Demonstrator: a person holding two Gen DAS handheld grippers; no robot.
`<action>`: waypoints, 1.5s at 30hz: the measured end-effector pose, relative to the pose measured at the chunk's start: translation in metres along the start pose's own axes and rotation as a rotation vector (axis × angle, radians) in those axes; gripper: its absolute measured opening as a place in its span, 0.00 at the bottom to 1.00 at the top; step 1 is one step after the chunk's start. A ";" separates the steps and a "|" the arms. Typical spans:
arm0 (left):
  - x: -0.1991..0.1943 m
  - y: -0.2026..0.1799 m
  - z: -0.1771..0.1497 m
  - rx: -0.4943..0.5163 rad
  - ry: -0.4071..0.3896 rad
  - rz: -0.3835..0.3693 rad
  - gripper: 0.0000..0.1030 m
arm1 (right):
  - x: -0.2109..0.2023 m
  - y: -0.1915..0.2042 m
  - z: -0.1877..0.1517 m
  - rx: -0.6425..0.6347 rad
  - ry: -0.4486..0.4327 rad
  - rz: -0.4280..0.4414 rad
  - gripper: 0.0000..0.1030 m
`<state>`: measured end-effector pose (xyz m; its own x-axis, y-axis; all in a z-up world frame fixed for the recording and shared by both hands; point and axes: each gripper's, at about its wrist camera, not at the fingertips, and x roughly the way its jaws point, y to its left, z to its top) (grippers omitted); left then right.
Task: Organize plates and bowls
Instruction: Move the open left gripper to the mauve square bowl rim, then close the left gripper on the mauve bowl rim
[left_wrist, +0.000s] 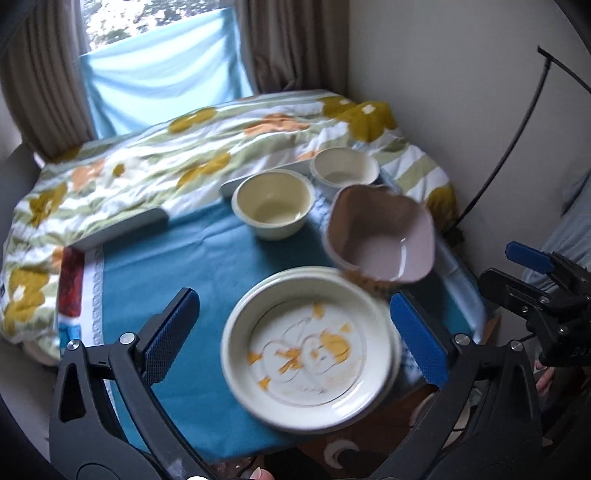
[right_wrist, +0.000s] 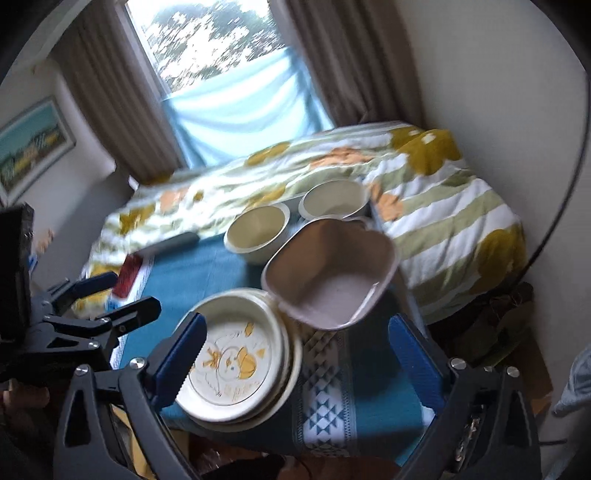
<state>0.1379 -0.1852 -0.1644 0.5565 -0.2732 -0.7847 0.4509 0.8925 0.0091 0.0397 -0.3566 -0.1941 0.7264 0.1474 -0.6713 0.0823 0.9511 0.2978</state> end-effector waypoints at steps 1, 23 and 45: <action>0.003 -0.004 0.005 0.004 0.005 -0.010 1.00 | -0.004 -0.006 0.001 0.008 0.000 -0.016 0.95; 0.147 -0.018 0.066 0.123 0.262 -0.182 1.00 | 0.080 -0.058 0.030 0.242 0.193 -0.197 0.95; 0.219 -0.023 0.055 0.191 0.407 -0.298 0.23 | 0.145 -0.075 0.018 0.426 0.312 -0.150 0.20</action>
<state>0.2876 -0.2848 -0.3023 0.0870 -0.3094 -0.9469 0.6883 0.7059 -0.1674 0.1510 -0.4119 -0.3013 0.4539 0.1536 -0.8777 0.4858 0.7831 0.3882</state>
